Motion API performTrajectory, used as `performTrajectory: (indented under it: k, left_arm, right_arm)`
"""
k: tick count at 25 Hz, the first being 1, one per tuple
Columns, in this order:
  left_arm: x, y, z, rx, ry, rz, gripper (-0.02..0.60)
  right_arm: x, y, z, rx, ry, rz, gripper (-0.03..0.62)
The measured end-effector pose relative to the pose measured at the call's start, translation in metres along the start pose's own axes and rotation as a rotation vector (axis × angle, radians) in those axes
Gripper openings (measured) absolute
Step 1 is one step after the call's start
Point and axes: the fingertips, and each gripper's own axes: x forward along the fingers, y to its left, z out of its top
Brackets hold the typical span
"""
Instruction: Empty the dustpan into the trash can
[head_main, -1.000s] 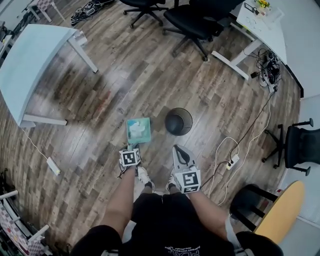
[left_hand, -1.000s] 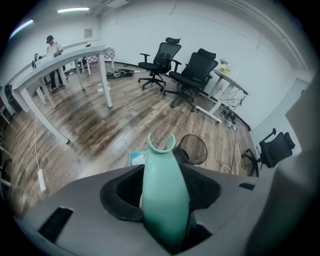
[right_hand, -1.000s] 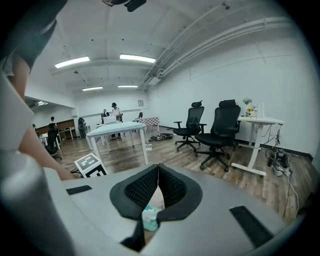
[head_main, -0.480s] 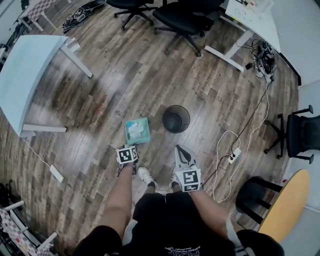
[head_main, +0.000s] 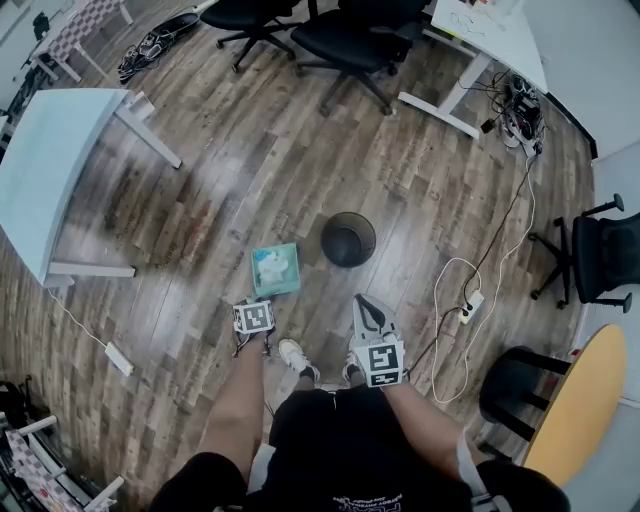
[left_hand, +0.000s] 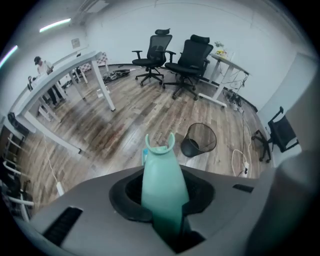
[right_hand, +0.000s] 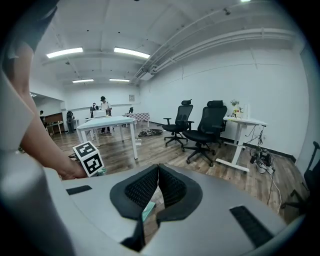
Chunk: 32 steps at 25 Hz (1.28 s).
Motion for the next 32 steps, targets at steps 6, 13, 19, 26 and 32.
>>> performTrajectory:
  k: [6, 13, 19, 26, 32]
  left_arm:
    - [-0.007, -0.008, -0.015, 0.056, 0.017, 0.013, 0.097]
    - [-0.029, -0.022, -0.019, 0.13, -0.043, 0.027, 0.097]
    - [-0.068, -0.03, -0.008, 0.22, -0.128, 0.046, 0.097]
    - [-0.112, -0.027, 0.008, 0.289, -0.203, 0.051, 0.097]
    - [-0.152, -0.042, 0.015, 0.318, -0.268, 0.032, 0.097]
  right_arm:
    - [-0.017, -0.006, -0.003, -0.015, -0.005, -0.011, 0.023]
    - [-0.028, -0.008, -0.004, -0.027, -0.02, -0.001, 0.023]
    - [-0.04, -0.009, -0.002, -0.044, -0.036, 0.008, 0.023]
    - [-0.048, -0.007, 0.014, -0.062, -0.071, 0.013, 0.023]
    - [-0.075, -0.01, 0.013, -0.052, -0.076, 0.0, 0.023]
